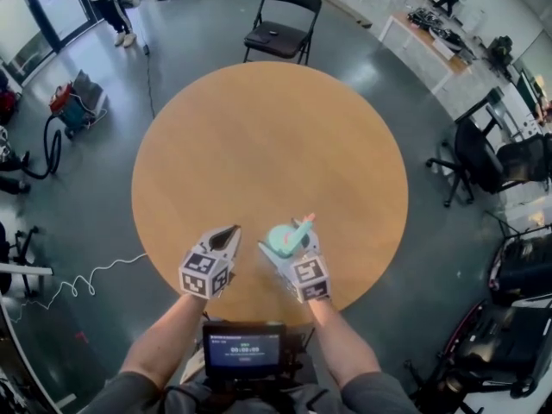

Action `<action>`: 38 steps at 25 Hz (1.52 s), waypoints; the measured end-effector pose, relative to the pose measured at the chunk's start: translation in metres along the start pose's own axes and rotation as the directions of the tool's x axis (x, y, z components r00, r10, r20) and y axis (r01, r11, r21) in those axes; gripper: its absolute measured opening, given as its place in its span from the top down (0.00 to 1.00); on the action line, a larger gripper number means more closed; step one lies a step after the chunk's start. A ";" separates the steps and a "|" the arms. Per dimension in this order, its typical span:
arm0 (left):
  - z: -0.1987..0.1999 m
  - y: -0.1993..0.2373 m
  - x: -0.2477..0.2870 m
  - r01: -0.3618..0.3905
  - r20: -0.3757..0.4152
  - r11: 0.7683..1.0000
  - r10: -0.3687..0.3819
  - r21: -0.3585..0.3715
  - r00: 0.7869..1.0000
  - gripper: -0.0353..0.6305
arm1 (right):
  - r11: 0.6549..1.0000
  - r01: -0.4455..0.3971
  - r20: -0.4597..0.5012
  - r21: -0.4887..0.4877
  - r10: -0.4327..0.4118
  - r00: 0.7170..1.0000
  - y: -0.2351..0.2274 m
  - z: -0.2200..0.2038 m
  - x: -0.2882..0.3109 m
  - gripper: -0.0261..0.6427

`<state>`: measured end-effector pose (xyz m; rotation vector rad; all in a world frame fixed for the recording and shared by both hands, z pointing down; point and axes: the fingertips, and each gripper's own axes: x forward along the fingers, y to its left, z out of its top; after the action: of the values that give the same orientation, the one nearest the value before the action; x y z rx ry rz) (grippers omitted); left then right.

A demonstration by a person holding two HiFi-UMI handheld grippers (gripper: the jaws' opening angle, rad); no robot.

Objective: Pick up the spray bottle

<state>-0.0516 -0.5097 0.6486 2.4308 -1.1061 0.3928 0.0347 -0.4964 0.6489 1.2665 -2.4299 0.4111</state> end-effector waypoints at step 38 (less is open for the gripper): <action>0.156 -0.114 -0.049 0.049 0.290 0.971 -0.117 0.233 0.950 0.94 | 0.990 0.143 0.177 -0.003 -0.140 0.974 -0.028 0.131 -0.159 0.31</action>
<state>0.0160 -0.4894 0.4623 2.7971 -1.1267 0.1231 0.1169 -0.4519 0.4632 1.5168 -2.4586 0.2487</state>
